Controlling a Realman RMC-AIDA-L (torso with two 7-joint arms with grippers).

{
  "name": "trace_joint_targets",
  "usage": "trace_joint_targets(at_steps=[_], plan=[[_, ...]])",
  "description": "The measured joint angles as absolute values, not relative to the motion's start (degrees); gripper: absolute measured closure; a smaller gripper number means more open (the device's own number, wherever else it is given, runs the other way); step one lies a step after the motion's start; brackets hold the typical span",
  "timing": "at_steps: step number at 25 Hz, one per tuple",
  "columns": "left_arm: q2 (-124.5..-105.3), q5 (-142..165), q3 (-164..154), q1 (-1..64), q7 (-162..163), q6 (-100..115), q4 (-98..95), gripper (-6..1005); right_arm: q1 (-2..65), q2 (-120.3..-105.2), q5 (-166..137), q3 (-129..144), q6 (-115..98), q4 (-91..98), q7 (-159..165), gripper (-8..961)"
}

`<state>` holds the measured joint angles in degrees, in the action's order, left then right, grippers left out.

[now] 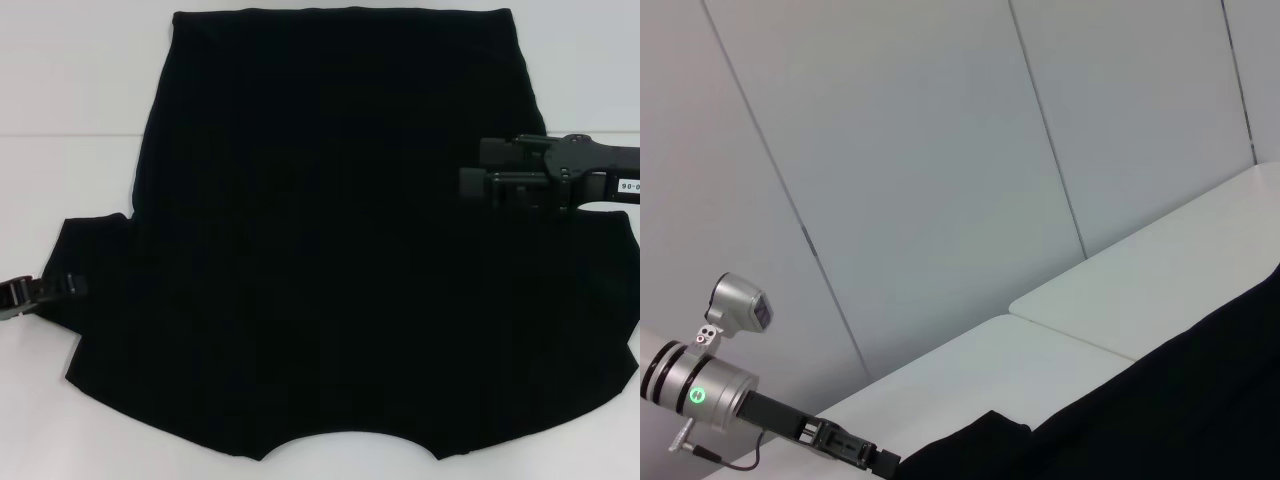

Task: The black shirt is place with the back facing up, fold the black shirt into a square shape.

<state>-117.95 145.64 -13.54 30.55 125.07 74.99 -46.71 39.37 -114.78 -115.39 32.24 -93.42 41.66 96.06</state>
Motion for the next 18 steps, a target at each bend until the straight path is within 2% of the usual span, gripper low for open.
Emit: trace_joint_targets(at_steps=[5,11,18], plan=[[-117.8,145.65,-13.53,30.15,125.94,76.0,-48.77,114,39.37,-114.78,-115.39,31.94,-93.42,41.66,96.01,115],[-116.78,148.55,-13.53,31.05,129.54,81.84,-49.94,114,39.37,-114.78,-115.32,31.9,-93.42,41.66,96.04,115],[-116.69,150.16,-15.91,32.16,132.18,81.7,-49.5,114,39.28,-114.76,-114.67,31.9,-93.34,41.66,95.82,115]])
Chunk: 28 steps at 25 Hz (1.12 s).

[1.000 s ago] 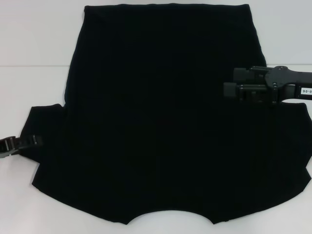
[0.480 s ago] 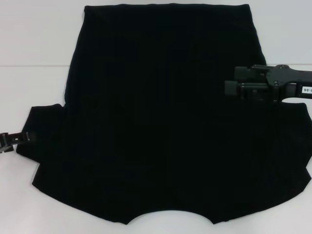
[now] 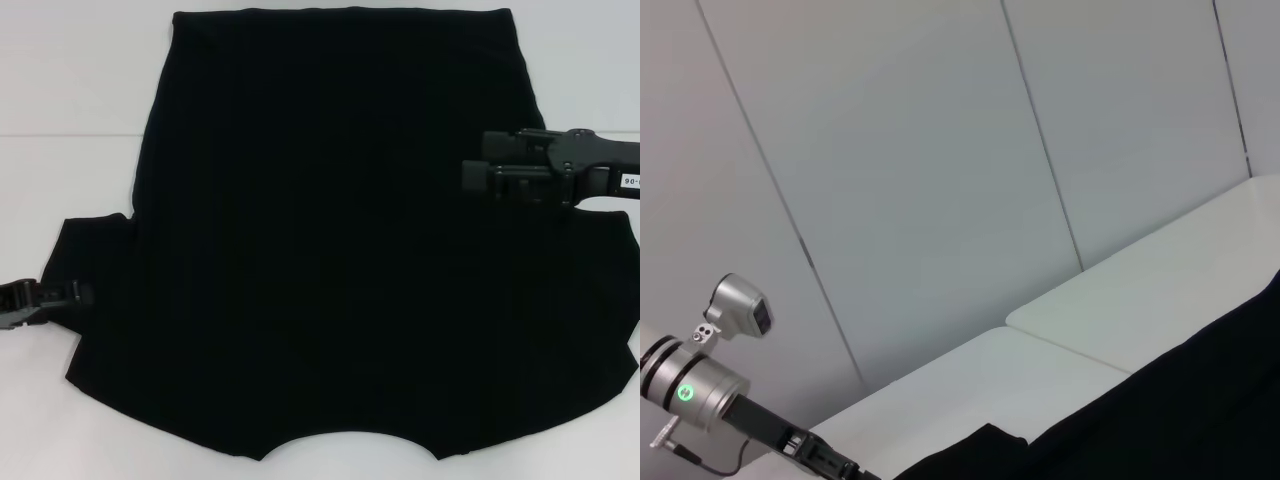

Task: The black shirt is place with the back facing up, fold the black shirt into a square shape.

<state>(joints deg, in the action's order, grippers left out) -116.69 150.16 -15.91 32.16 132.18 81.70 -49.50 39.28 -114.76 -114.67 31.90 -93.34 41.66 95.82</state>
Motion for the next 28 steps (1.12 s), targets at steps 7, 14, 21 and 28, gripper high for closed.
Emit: trace_joint_targets(at_steps=[7,14,21,28], plan=[[-116.85,151.57,-17.28,32.19,133.21,80.63,-49.47,114,39.16,-114.7,-114.6,31.9,-93.33,41.66,95.9,116],[-116.98,151.62,-17.29,31.92,133.26,80.53,-49.48,114,39.16,-114.69,-114.6,31.73,-93.33,41.66,95.89,116],[-117.05,151.62,-17.32,32.16,133.26,78.01,-49.11,114,39.27,-114.69,-114.61,31.65,-93.27,41.66,95.69,115],[-116.83,151.62,-17.31,32.66,133.3,76.26,-48.82,114,39.37,-114.69,-114.61,31.45,-93.16,41.66,95.63,115]])
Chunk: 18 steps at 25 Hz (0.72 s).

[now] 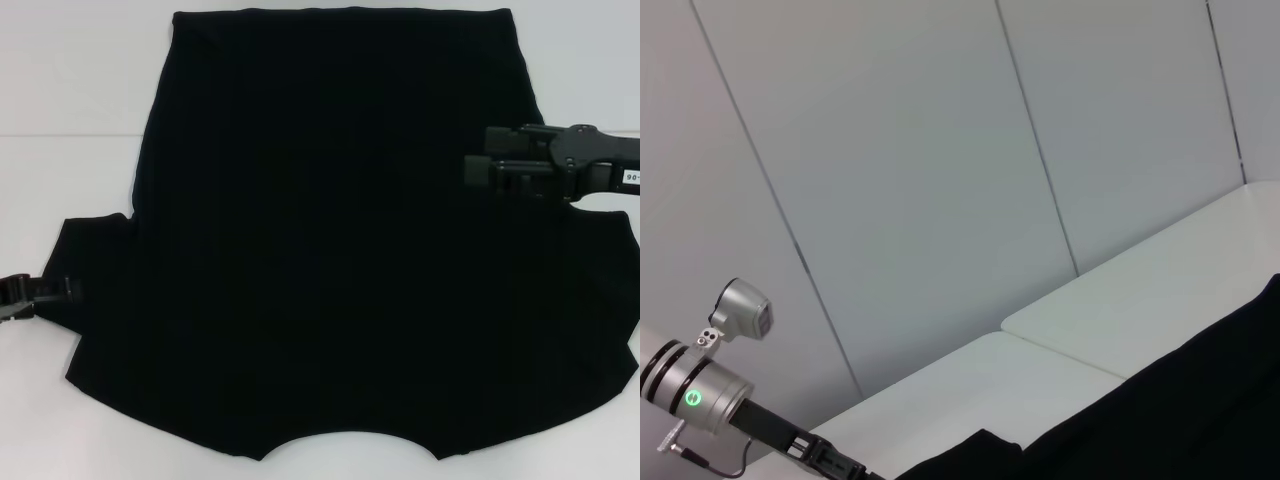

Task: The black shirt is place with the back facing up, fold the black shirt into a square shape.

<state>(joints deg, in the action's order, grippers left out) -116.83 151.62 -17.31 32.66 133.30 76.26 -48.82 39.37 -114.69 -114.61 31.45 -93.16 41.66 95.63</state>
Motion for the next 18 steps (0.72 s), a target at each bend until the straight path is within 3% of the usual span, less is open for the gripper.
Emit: trace_joint_targets(at_steps=[18], plan=[[-116.71,151.39,-17.81,33.06,133.33,74.42,-47.2,114,39.15,-114.78,-114.35,31.19,-93.13,41.66,95.54,115]])
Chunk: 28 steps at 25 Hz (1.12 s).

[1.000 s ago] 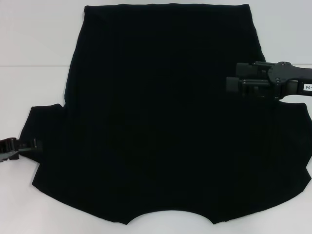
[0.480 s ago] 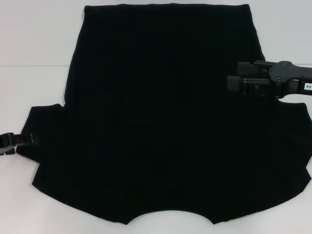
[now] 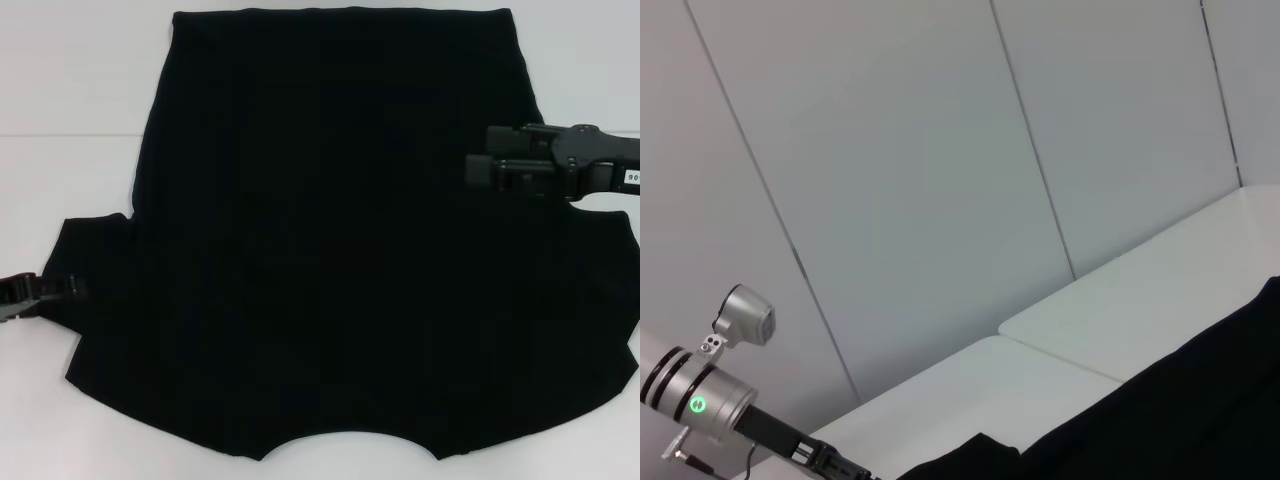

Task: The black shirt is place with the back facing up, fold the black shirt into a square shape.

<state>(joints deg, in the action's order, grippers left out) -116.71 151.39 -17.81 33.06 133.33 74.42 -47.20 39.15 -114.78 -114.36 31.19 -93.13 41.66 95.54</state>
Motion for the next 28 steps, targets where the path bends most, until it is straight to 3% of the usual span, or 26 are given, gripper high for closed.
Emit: trace_joint_targets(at_steps=[28], plan=[[-116.47,151.54,-18.01,33.52,133.13,73.13,-47.93,115,38.89,-114.6,-113.28,31.2,-92.86,41.66,95.46,116]])
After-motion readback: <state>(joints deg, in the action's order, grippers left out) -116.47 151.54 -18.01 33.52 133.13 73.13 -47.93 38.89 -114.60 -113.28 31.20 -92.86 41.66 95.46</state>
